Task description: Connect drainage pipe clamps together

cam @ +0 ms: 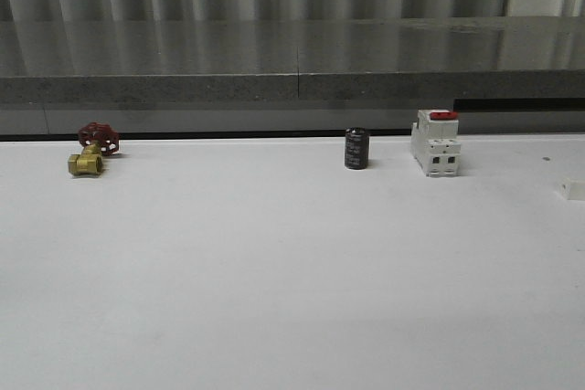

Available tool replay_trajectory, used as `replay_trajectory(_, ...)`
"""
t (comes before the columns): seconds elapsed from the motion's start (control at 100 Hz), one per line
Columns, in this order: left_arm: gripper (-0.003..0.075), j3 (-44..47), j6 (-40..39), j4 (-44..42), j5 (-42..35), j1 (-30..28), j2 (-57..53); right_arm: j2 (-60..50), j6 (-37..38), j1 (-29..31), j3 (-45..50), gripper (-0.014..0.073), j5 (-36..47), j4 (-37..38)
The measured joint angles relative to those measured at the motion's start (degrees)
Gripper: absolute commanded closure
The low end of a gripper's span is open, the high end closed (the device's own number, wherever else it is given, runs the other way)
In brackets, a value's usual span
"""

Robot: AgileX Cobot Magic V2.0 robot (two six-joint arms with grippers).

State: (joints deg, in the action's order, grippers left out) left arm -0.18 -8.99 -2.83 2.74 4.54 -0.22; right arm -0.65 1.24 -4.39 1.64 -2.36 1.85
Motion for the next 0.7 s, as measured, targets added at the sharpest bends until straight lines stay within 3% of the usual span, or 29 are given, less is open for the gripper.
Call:
replay_trajectory(0.48, 0.0741, -0.4, 0.0, 0.6, 0.8, 0.0, 0.0, 0.0, 0.0, 0.0, 0.0, 0.0661, 0.0, 0.0)
replay_trajectory(0.7, 0.0741, -11.2, 0.0, 0.9, 9.1, 0.0, 4.0, 0.0, 0.0, 0.0, 0.0, 0.0661, 0.0, 0.0)
